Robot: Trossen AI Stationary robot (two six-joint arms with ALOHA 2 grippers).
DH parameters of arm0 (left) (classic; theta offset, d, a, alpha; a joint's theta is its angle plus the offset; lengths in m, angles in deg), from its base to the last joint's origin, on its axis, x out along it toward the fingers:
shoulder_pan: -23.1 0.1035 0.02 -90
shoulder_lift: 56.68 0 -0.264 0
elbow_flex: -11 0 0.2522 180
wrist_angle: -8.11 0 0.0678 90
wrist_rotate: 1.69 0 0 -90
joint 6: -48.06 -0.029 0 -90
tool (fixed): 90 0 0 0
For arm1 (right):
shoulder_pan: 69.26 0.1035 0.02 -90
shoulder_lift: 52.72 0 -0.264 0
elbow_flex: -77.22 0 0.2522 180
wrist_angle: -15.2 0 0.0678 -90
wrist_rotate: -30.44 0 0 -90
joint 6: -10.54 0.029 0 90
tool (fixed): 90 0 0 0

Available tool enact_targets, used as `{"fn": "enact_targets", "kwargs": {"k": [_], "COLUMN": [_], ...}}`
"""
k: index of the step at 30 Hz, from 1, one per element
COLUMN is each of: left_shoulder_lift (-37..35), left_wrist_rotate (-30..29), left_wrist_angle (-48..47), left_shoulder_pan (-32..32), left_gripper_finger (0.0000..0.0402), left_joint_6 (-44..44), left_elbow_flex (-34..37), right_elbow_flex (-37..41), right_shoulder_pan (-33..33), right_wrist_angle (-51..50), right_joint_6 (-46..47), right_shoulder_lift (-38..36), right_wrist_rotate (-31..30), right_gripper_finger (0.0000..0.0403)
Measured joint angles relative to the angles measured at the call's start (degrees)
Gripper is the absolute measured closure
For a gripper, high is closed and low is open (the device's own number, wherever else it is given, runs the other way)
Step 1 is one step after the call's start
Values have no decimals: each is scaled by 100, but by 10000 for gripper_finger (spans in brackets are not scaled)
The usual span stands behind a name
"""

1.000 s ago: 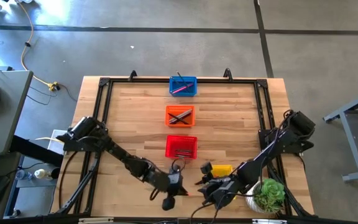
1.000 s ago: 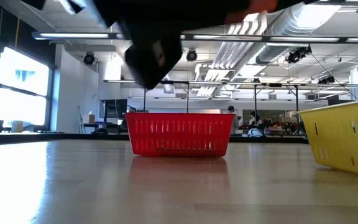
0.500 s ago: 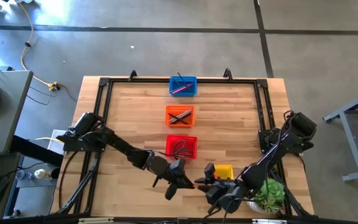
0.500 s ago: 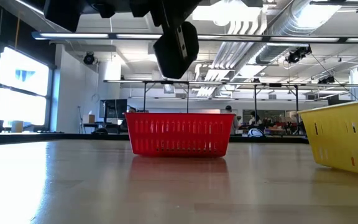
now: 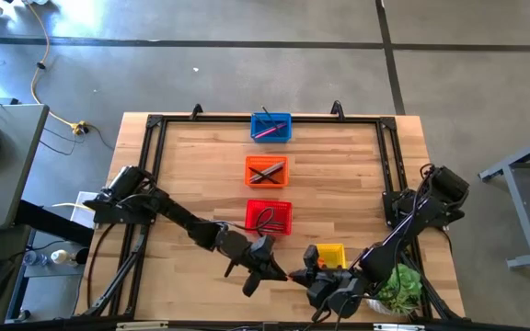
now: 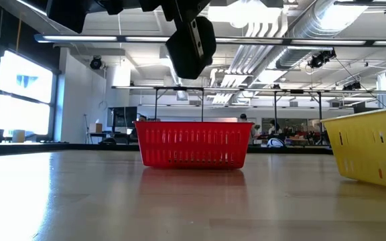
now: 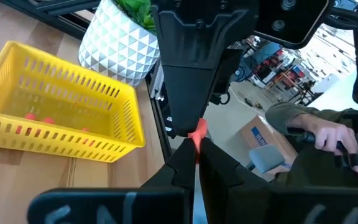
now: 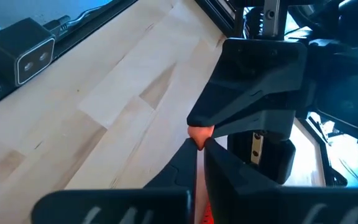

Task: Sort crayons/erasers/pens/pencils in bins
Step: Put the orange eraser into the yellow bin

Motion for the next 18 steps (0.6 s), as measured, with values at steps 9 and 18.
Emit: {"fn": "enact_targets", "kwargs": {"k": [9,18], "left_shoulder_lift": [2,-570], "left_wrist_rotate": [105,205], "left_wrist_angle": [-11,-566], "left_shoulder_pan": [81,326], "left_gripper_finger": [370,286], "left_joint_6": [-199,-774], "left_elbow_flex": [0,297], "right_elbow_flex": [0,-9], "right_shoulder_pan": [-4,19], "right_wrist_angle": [-135,-1449], "right_joint_6": [355,1880], "right_shoulder_lift": [0,-401], "right_wrist_rotate": [-38,299], "right_gripper_finger": [401,402]}}
